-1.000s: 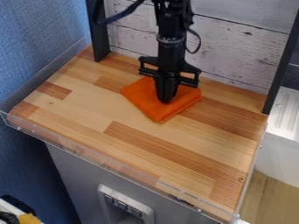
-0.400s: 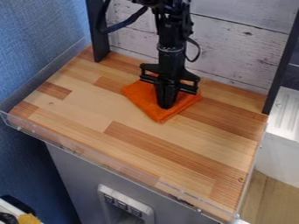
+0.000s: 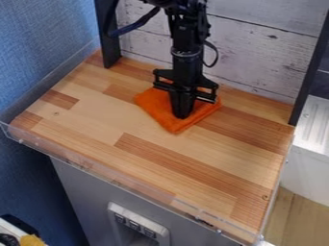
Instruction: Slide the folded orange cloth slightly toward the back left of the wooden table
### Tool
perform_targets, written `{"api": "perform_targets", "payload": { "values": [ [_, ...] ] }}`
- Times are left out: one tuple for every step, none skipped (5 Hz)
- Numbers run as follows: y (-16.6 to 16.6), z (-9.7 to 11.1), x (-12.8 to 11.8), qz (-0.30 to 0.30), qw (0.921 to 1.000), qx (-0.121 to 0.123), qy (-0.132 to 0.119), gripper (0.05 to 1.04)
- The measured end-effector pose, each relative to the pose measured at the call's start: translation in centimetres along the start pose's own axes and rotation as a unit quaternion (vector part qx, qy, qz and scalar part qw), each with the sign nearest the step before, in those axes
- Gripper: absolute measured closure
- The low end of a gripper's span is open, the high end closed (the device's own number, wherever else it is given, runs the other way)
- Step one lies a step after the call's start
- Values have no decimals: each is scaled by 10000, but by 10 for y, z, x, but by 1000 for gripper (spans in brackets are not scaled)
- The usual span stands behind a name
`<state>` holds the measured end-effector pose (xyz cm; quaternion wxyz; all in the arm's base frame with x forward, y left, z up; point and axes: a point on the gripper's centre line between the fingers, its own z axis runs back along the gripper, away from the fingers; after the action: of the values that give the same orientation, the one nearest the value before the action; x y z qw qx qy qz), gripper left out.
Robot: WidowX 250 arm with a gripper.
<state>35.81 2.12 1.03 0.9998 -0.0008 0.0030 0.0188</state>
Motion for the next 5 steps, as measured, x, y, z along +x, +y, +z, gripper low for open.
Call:
{"api": "perform_targets", "payload": {
  "values": [
    [9,2,3,-42,10000,-4,-54,1020],
    [22,8,9,-27,9999,3,-131,1020],
    [23,10,10,-103,9999,-10,-117,1020],
    [29,10,11,-129,9998,-27,-127,1020],
    [36,11,14,-145,9998,-41,-107,1020]
  ]
}}
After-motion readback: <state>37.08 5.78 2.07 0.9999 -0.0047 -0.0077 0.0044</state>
